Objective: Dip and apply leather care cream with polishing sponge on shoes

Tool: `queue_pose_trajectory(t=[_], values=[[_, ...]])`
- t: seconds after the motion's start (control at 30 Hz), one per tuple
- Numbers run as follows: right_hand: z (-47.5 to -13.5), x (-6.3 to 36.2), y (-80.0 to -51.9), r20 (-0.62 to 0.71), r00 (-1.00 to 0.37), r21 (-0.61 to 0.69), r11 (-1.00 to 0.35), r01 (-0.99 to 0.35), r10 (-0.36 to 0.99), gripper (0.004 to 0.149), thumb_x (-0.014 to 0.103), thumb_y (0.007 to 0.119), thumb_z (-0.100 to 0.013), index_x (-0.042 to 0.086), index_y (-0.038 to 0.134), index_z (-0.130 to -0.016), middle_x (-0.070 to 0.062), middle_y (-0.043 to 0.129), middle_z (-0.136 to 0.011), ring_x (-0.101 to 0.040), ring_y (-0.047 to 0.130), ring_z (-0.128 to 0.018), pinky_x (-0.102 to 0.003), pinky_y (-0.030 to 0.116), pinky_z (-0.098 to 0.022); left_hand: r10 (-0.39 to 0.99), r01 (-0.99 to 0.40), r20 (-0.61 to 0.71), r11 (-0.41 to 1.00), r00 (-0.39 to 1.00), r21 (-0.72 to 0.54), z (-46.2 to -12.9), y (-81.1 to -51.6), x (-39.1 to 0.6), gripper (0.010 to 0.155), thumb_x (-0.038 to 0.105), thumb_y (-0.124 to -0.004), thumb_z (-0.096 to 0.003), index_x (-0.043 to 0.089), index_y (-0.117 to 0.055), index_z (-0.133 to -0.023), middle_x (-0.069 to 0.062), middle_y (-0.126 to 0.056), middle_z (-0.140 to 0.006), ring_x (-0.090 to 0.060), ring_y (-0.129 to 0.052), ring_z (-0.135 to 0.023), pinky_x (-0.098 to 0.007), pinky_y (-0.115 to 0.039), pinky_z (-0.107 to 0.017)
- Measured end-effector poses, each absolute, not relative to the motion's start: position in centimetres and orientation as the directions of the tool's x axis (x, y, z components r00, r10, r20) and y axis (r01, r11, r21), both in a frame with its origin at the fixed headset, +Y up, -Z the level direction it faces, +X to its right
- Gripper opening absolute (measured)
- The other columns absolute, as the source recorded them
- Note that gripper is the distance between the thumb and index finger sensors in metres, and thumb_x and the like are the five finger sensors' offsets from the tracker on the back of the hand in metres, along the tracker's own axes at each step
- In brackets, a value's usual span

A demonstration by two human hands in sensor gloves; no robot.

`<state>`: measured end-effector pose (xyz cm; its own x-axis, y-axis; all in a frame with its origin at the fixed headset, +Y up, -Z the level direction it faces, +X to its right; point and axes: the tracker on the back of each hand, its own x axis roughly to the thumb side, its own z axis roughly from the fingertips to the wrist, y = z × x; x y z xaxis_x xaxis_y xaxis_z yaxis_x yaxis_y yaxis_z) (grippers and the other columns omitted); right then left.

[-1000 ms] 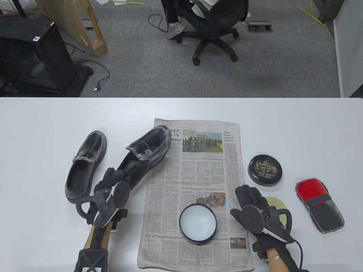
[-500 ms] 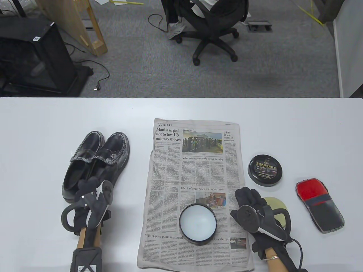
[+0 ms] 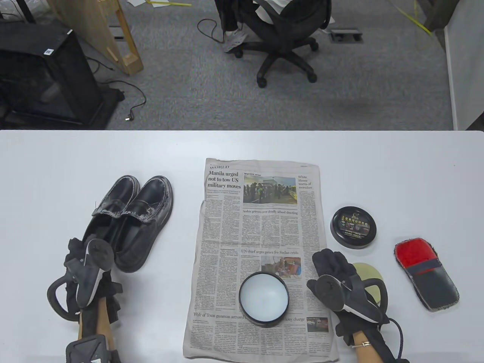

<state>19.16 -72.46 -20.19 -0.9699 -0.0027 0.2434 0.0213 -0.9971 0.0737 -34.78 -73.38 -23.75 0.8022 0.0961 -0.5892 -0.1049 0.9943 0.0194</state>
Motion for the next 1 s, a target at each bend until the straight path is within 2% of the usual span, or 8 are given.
queue_pose_trajectory(t=[0.13, 0.27, 0.37, 0.47, 0.63, 0.73, 0.83, 1.0], values=[[-20.3, 19.4, -72.4, 0.227, -0.974, 0.068, -0.997, 0.028, -0.012, 0.071, 0.051, 0.056, -0.058, 0.012, 0.042, -0.115, -0.021, 0.048, -0.118, -0.050, 0.054, -0.104, -0.057, 0.058, -0.071, 0.279, -0.251, -0.649, 0.958, 0.708, 0.138, -24.0, -74.0, -36.2, 0.043, 0.041, -0.078, -0.0570, 0.021, -0.076, -0.095, -0.025, -0.067, -0.114, -0.048, -0.082, -0.088, -0.041, -0.091, -0.054], [-20.3, 19.7, -72.3, 0.217, -0.976, 0.059, -0.998, 0.017, -0.004, 0.071, 0.051, 0.056, -0.058, 0.011, 0.042, -0.115, -0.021, 0.048, -0.118, -0.050, 0.054, -0.104, -0.057, 0.058, -0.071, 0.339, -0.249, -0.670, 0.941, 0.660, 0.230, -23.4, -73.9, -37.1, 0.041, 0.037, -0.079, -0.0562, 0.019, -0.075, -0.093, -0.023, -0.069, -0.114, -0.048, -0.082, -0.088, -0.039, -0.092, -0.050], [-20.4, 19.6, -72.3, 0.219, -0.976, 0.059, -0.998, 0.017, -0.004, 0.071, 0.051, 0.056, -0.058, 0.012, 0.042, -0.115, -0.021, 0.048, -0.118, -0.050, 0.054, -0.104, -0.057, 0.058, -0.071, 0.370, -0.211, -0.656, 0.927, 0.658, 0.311, -22.7, -72.7, -37.3, 0.041, 0.037, -0.079, -0.0563, 0.021, -0.074, -0.093, -0.021, -0.068, -0.115, -0.047, -0.080, -0.090, -0.039, -0.091, -0.051], [-20.4, 19.5, -72.3, 0.223, -0.975, 0.054, -0.998, 0.022, -0.009, 0.071, 0.051, 0.056, -0.058, 0.012, 0.042, -0.115, -0.020, 0.048, -0.118, -0.050, 0.054, -0.104, -0.057, 0.058, -0.072, 0.428, -0.202, -0.589, 0.889, 0.685, 0.411, -22.1, -70.6, -36.7, 0.041, 0.038, -0.078, -0.0568, 0.021, -0.073, -0.094, -0.020, -0.066, -0.116, -0.047, -0.078, -0.092, -0.039, -0.091, -0.053], [-20.4, 19.8, -72.2, 0.214, -0.977, 0.050, -0.999, 0.005, 0.005, 0.071, 0.051, 0.056, -0.058, 0.012, 0.042, -0.115, -0.020, 0.048, -0.118, -0.050, 0.055, -0.104, -0.057, 0.058, -0.072, 0.461, -0.262, -0.348, 0.832, 0.817, 0.488, -21.8, -67.3, -33.2, 0.041, 0.038, -0.079, -0.0557, 0.021, -0.074, -0.093, -0.019, -0.069, -0.115, -0.047, -0.079, -0.091, -0.039, -0.091, -0.051], [-20.5, 20.1, -72.1, 0.205, -0.979, 0.045, -0.999, -0.007, 0.016, 0.071, 0.051, 0.056, -0.058, 0.012, 0.042, -0.115, -0.020, 0.048, -0.118, -0.050, 0.055, -0.104, -0.057, 0.058, -0.072, 0.493, -0.391, -0.173, 0.821, 0.852, 0.415, -22.4, -66.7, -29.9, 0.040, 0.037, -0.080, -0.0551, 0.021, -0.076, -0.092, -0.019, -0.072, -0.113, -0.047, -0.082, -0.090, -0.039, -0.093, -0.050], [-20.6, 20.4, -72.1, 0.191, -0.981, 0.047, -0.999, -0.020, 0.029, 0.070, 0.051, 0.056, -0.058, 0.012, 0.042, -0.115, -0.020, 0.049, -0.118, -0.049, 0.055, -0.104, -0.056, 0.058, -0.072, 0.545, -0.523, -0.024, 0.814, 0.838, 0.252, -23.9, -67.4, -26.1, 0.040, 0.036, -0.081, -0.0546, 0.021, -0.077, -0.091, -0.021, -0.075, -0.111, -0.047, -0.084, -0.088, -0.039, -0.093, -0.048], [-20.8, 21.2, -72.1, 0.158, -0.987, 0.045, -0.998, -0.031, 0.038, 0.070, 0.051, 0.056, -0.058, 0.012, 0.043, -0.115, -0.020, 0.049, -0.118, -0.049, 0.055, -0.104, -0.056, 0.058, -0.072, 0.484, -0.493, 0.164, 0.870, 0.860, 0.018, -26.5, -69.3, -19.8, 0.040, 0.038, -0.081, -0.0539, 0.023, -0.078, -0.091, -0.021, -0.076, -0.111, -0.044, -0.085, -0.088, -0.038, -0.094, -0.048]])
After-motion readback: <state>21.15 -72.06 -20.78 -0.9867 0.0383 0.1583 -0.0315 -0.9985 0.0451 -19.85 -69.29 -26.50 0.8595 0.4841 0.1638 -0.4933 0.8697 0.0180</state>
